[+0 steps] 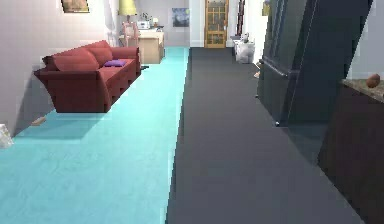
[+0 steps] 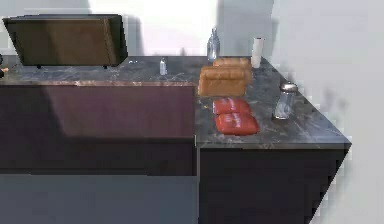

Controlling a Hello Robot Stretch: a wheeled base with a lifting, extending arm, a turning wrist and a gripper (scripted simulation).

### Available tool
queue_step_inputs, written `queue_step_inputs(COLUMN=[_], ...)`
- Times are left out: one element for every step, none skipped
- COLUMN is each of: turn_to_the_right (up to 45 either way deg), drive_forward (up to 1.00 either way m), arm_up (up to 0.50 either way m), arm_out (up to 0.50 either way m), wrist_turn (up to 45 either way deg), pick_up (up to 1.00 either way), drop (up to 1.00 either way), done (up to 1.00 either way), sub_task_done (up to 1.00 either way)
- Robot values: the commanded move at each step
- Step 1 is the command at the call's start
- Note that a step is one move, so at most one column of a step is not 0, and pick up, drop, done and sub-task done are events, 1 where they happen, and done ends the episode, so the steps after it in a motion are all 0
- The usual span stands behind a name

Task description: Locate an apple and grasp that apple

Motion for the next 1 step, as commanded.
queue_step_inputs(turn_to_the_right=[-24.0], drive_forward=[0.00], arm_up=[0.00], arm_out=[0.00], wrist_turn=[0.0], pick_up=[0.00], drop=[0.00], done=[0.00], sub_task_done=[0.00])
